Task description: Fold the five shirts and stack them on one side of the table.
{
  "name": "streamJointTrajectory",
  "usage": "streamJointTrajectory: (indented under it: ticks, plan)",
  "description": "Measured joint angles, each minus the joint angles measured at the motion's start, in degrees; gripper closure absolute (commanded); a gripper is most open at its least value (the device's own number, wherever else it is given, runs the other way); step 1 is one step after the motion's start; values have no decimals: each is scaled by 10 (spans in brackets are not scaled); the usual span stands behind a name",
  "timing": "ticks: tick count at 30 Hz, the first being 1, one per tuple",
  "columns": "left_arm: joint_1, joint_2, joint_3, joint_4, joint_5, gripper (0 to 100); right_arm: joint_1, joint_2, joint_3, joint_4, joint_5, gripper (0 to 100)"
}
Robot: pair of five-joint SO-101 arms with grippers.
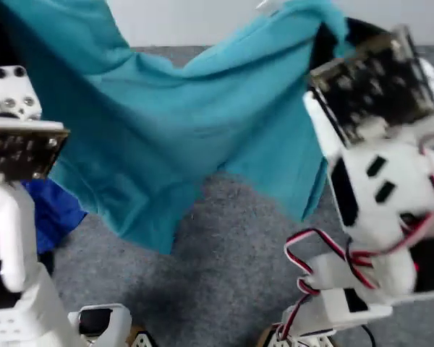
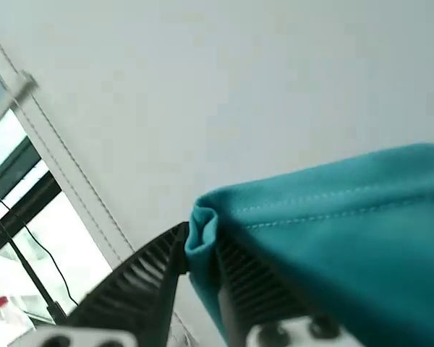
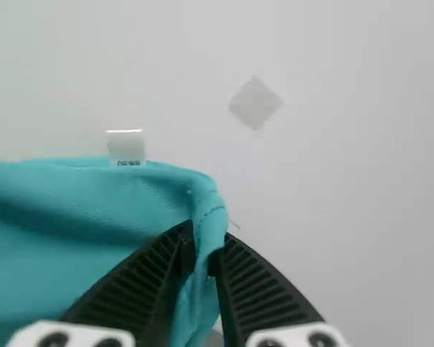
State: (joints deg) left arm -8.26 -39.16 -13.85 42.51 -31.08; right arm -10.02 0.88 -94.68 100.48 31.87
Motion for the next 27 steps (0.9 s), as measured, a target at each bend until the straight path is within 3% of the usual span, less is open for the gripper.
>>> streamJointTrajectory:
  ticks: [8, 12, 18, 23, 27]
  plan:
    - [4, 23, -173, 49, -3, 986, 52, -90, 2, 1, 0, 989]
    - [4, 35, -208, 90, -4, 986, 85, -150, 93, 1, 0, 989]
    - [19, 88, -210, 153, -10, 986, 102, -241, 371, 1, 0, 989]
    - [54, 190, -210, 274, -60, 986, 102, -290, 652, -4, 0, 989]
    - [69, 312, -209, 345, -75, 986, 103, -280, 876, -94, 0, 989]
